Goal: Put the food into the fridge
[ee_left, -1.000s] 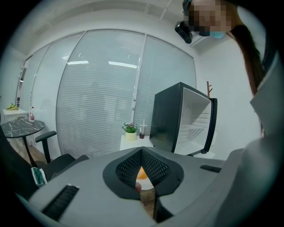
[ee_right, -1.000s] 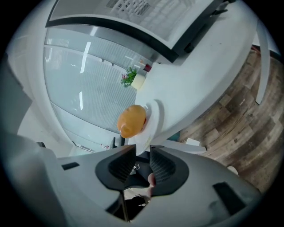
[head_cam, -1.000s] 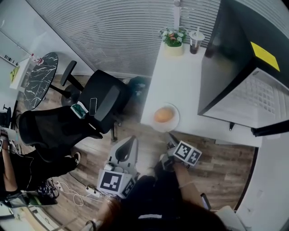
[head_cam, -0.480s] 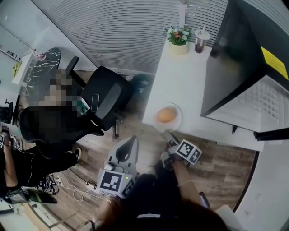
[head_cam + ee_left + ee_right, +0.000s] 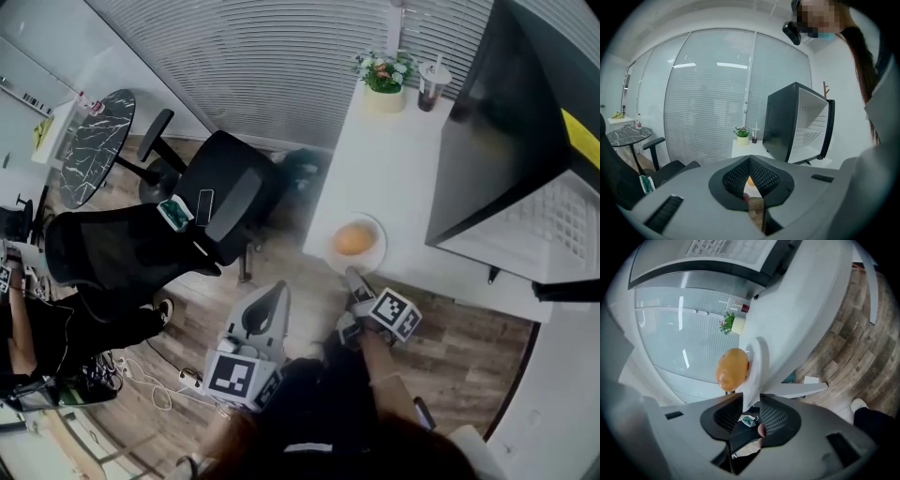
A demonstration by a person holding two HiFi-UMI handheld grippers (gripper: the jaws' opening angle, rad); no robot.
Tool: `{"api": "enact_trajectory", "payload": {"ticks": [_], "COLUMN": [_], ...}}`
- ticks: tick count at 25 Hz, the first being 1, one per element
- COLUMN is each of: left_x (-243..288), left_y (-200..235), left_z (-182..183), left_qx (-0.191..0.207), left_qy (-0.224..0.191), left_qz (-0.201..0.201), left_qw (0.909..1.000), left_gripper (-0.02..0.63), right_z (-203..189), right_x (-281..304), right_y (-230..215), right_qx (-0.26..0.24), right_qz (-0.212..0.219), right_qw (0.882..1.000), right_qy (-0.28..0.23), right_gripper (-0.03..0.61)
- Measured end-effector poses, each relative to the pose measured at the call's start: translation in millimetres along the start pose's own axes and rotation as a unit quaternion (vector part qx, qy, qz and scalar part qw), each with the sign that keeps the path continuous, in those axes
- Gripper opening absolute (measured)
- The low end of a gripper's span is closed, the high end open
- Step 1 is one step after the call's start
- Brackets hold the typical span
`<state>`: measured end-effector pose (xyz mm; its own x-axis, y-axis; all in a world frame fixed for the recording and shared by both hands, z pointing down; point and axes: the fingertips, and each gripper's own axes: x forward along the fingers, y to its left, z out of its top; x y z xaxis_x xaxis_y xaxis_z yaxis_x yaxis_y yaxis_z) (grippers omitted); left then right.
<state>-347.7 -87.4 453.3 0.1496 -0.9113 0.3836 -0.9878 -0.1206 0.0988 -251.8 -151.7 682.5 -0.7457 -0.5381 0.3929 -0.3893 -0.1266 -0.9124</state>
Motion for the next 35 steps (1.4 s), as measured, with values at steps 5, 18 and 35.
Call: {"api": "enact_trajectory", "payload": {"ticks": [5, 18, 35], "left_x": [-2, -9, -31], "left_y": [1, 6, 1], "left_z": [-2, -3, -2], "left_qx": [-0.001, 0.001, 0.006], "left_qy": [0.004, 0.001, -0.005], "left_qz": [0.002, 0.013, 0.010], "left_qw": [1.0000, 0.9999, 0.9999], "left_gripper": [0.012, 0.012, 0.012], "right_z": [0, 0, -5], "right_x": [2, 5, -10], "right_y": [-1, -3, 4], "right_qx": [0.013, 0.035, 0.083], "right_qz": [0.005, 0.011, 0.064], "right_qw": [1.000, 0.999, 0.993], "right_qy": [-0.002, -0.016, -0.045], "right_gripper": [0.106, 0.072, 0.014]}}
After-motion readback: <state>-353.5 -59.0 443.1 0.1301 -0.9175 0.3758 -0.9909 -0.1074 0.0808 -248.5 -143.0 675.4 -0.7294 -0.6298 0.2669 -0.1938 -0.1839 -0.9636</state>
